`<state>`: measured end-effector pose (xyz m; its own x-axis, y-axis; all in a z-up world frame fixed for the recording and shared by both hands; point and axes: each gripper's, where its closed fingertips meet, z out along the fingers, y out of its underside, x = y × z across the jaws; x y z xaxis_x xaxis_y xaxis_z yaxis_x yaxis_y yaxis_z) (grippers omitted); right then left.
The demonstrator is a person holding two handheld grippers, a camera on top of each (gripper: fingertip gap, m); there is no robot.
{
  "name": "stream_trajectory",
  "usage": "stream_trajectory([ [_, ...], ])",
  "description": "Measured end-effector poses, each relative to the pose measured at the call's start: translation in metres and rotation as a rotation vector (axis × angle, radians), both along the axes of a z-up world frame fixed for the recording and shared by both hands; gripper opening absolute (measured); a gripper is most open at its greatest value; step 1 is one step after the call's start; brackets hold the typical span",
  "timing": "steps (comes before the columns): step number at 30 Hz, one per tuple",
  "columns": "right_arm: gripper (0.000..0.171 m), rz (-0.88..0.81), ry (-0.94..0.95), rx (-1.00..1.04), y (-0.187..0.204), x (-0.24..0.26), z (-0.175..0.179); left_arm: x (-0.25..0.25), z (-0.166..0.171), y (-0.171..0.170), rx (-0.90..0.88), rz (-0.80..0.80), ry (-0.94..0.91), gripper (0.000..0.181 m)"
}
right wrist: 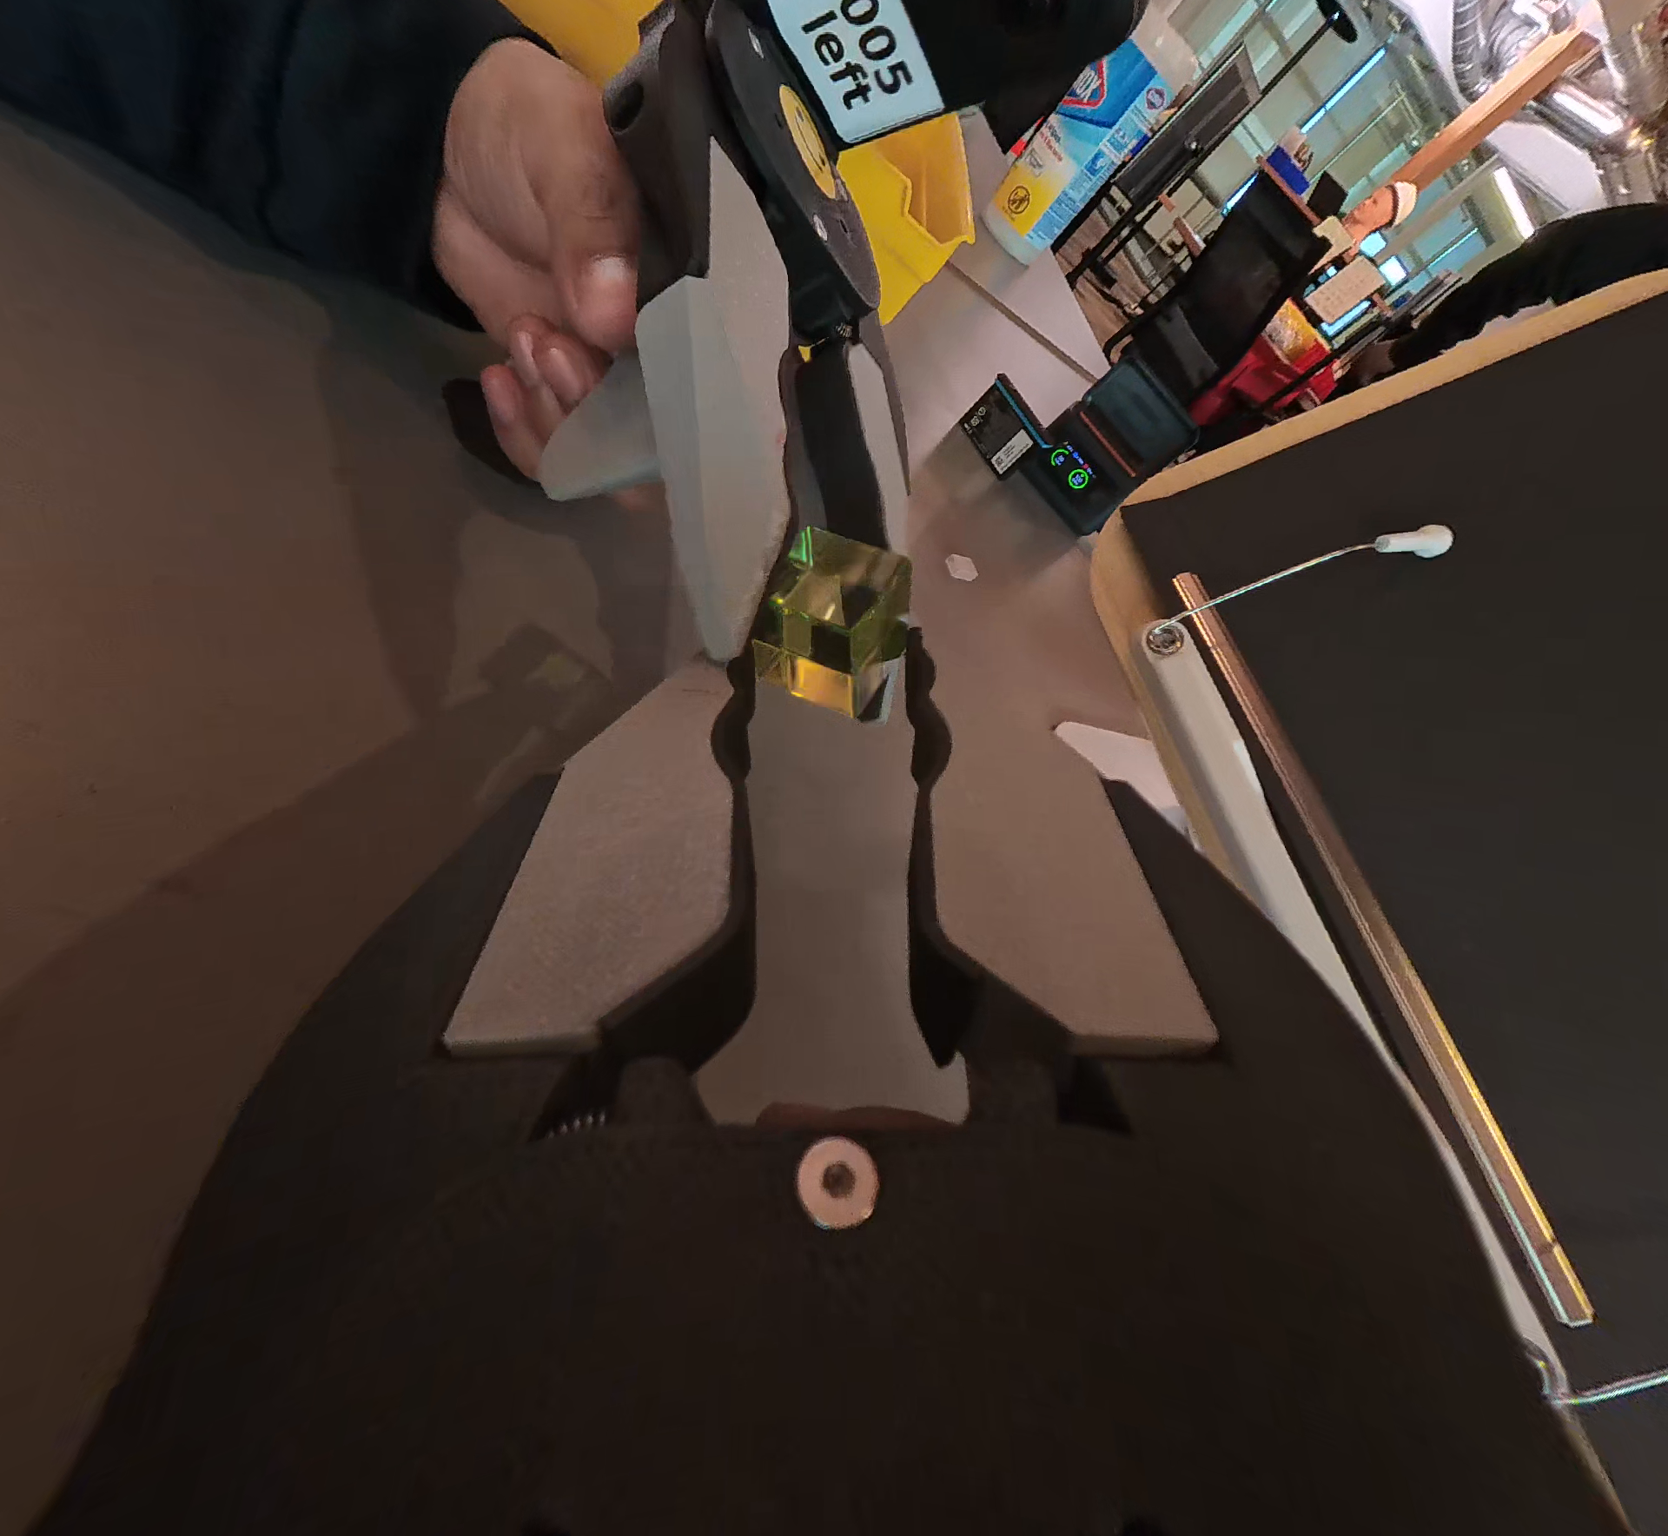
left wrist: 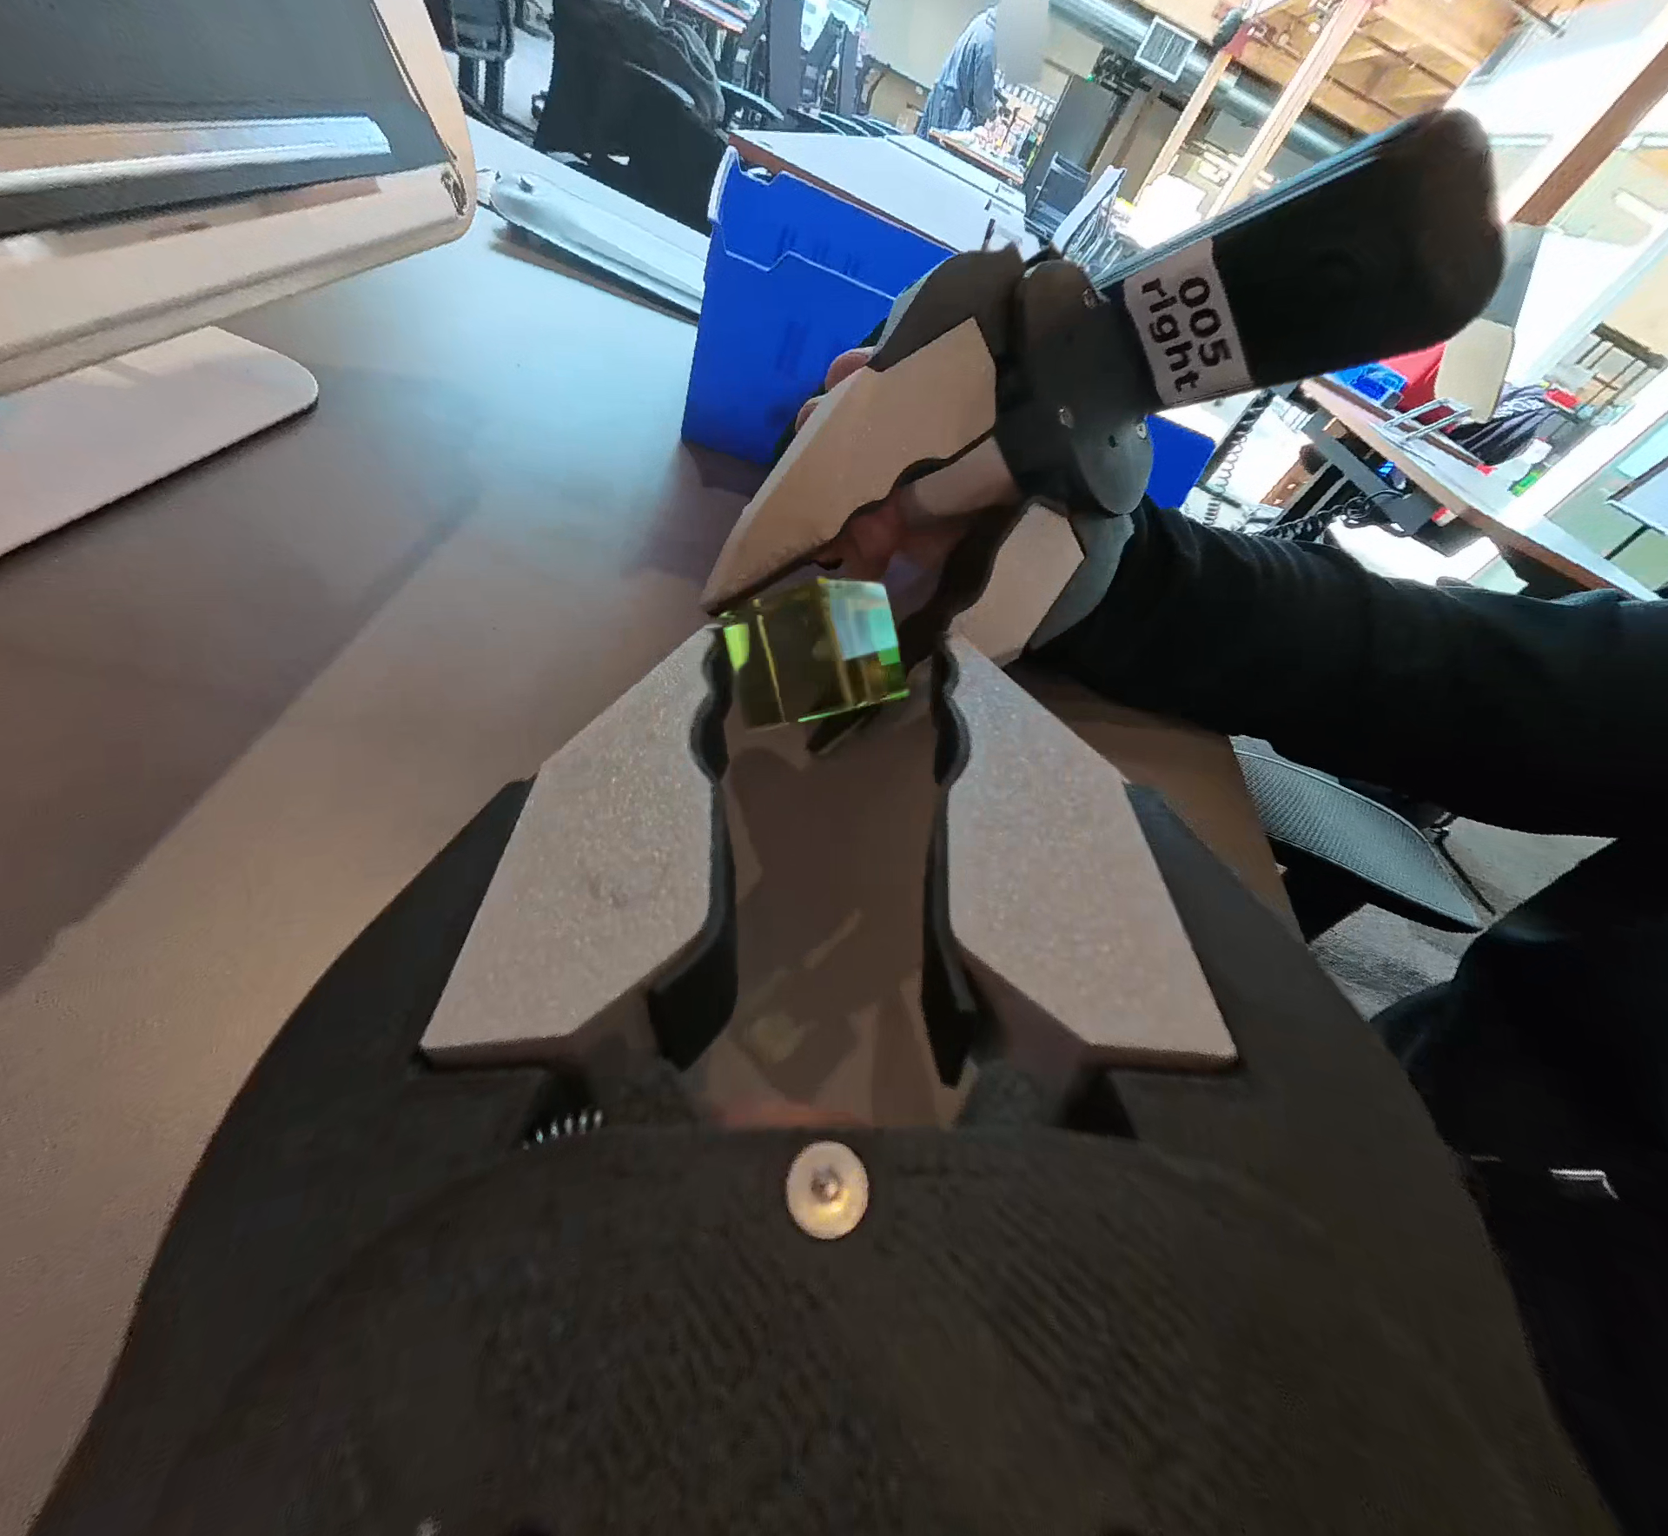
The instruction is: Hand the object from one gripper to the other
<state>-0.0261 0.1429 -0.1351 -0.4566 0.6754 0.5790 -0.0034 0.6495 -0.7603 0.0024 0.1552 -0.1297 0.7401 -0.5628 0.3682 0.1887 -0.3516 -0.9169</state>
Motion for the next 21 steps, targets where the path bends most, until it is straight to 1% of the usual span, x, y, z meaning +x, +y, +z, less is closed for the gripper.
stream_trajectory([
  [1, 0.030, 0.000, -0.005, 0.003, 0.001, 0.000, -0.001, -0.004, 0.002, 0.001, 0.015, 0.020, 0.011, 0.032],
  [4, 0.028, -0.048, -0.048, -0.041, 0.011, -0.003, -0.006, -0.017, -0.003, 0.008, 0.046, 0.107, 0.136, 0.033],
  [6, 0.028, -0.123, -0.138, -0.118, 0.025, -0.006, -0.015, -0.029, -0.009, 0.014, 0.088, 0.196, 0.310, 0.033],
  [8, 0.037, -0.122, -0.240, -0.263, 0.026, -0.005, -0.022, -0.036, -0.012, 0.018, 0.133, 0.254, 0.461, 0.033],
  [10, 0.048, -0.111, -0.314, -0.406, 0.025, -0.005, -0.023, -0.035, -0.010, 0.019, 0.194, 0.273, 0.550, 0.033],
  [12, 0.057, -0.086, -0.342, -0.493, 0.022, -0.005, -0.022, -0.032, -0.009, 0.019, 0.227, 0.273, 0.582, 0.033],
  [13, 0.057, -0.065, -0.333, -0.516, 0.019, -0.005, -0.019, -0.029, -0.010, 0.018, 0.230, 0.254, 0.590, 0.033],
  [15, 0.053, -0.013, -0.310, -0.524, 0.013, -0.001, -0.012, -0.023, -0.011, 0.016, 0.216, 0.221, 0.562, 0.033],
  [18, 0.041, 0.056, -0.316, -0.515, 0.003, 0.006, -0.009, -0.017, -0.010, 0.013, 0.210, 0.171, 0.510, 0.033],
  [20, 0.045, 0.080, -0.327, -0.510, 0.000, 0.009, -0.009, -0.015, -0.010, 0.011, 0.214, 0.145, 0.503, 0.033],
  [21, 0.044, 0.089, -0.333, -0.511, 0.000, 0.011, -0.008, -0.013, -0.010, 0.010, 0.219, 0.132, 0.502, 0.033],
])
